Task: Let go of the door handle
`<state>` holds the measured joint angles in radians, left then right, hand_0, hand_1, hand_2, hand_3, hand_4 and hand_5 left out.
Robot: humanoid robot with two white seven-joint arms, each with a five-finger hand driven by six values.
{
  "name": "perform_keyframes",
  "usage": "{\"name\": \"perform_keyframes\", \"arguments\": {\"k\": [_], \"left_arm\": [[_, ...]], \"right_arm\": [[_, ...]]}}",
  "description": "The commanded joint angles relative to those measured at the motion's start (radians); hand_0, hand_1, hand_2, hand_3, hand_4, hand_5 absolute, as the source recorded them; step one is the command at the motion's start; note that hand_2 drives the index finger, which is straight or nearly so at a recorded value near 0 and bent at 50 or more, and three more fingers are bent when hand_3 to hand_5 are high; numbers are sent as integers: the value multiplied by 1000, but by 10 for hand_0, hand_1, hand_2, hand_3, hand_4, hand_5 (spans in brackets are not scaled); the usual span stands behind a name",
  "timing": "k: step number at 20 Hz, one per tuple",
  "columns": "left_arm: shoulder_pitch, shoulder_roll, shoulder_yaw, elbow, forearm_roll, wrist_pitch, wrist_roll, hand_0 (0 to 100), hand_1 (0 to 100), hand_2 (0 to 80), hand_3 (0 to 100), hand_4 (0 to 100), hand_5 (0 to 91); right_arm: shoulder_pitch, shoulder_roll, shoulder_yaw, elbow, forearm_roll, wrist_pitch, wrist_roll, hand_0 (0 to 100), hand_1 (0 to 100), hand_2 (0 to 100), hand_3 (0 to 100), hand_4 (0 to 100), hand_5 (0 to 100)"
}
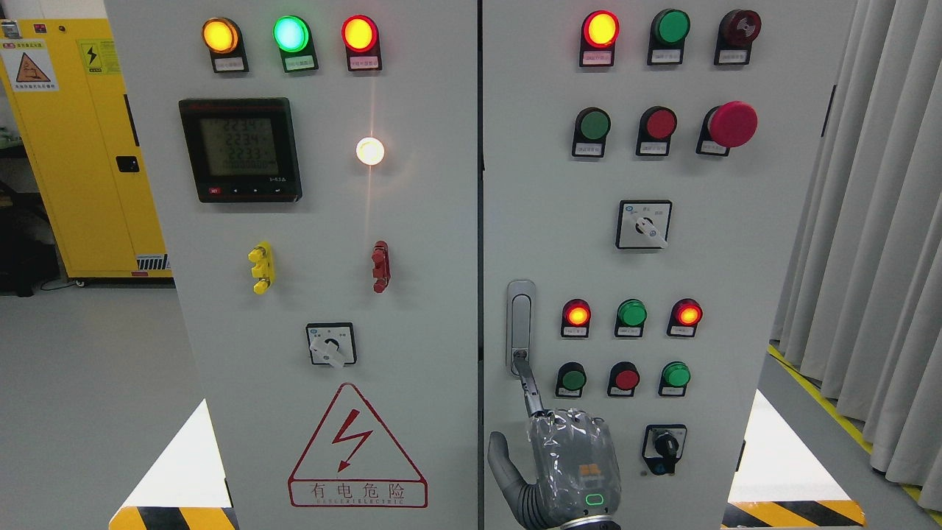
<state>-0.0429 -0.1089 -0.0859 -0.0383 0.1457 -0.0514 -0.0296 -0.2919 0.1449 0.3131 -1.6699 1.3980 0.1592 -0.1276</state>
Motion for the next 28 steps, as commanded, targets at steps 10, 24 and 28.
{"name": "perform_keyframes", "arguments": {"k": [10, 24, 28], "left_arm": [[0, 0, -1, 0, 0, 1, 0, 120, 556, 0, 0, 0, 0], [0, 0, 0, 0, 0, 1, 0, 120, 556, 0, 0, 0, 0], [0, 0, 0, 0, 0, 1, 0, 120, 556, 0, 0, 0, 0]], "right_arm": [[4, 1, 1, 1, -2, 13, 26, 652, 418, 97, 1000, 1000, 1000], [16, 1, 3, -1, -2, 14, 28, 652, 419, 97, 1000, 1000, 1000], [16, 1, 3, -4, -2, 14, 28, 652, 420, 97, 1000, 1000, 1000]]}}
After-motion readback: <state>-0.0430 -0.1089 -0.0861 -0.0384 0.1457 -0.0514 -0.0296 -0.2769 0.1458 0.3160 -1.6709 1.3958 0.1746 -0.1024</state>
